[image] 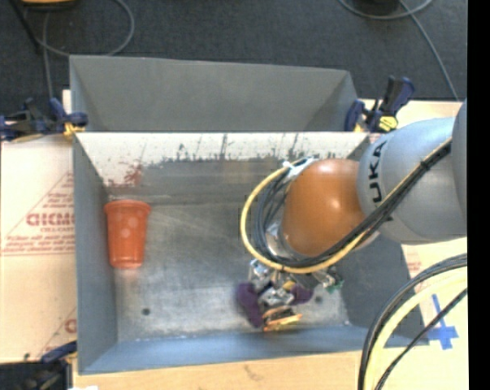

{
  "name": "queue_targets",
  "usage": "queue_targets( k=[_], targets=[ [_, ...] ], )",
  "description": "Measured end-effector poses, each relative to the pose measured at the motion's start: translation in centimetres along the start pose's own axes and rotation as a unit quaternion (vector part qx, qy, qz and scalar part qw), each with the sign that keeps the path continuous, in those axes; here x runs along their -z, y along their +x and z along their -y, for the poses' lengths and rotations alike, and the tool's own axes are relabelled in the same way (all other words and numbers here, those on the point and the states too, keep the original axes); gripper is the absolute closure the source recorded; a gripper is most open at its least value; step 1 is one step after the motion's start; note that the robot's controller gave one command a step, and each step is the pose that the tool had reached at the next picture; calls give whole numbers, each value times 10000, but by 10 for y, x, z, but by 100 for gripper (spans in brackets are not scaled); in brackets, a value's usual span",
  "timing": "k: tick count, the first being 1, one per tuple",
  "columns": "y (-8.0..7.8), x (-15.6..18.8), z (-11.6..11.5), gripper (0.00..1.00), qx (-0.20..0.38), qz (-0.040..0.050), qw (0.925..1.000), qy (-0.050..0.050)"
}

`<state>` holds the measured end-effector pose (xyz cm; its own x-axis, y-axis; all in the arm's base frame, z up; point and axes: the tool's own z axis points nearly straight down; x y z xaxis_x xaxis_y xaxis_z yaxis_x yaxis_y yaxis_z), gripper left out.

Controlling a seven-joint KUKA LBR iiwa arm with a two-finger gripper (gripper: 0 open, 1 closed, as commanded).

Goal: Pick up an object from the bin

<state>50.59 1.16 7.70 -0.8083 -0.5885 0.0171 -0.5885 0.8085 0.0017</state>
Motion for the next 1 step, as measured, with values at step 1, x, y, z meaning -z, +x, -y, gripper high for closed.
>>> queue_targets(
  k=[1],
  targets=[
    [-10, 166, -15, 100, 386, 123, 9992, 34]
  ],
)
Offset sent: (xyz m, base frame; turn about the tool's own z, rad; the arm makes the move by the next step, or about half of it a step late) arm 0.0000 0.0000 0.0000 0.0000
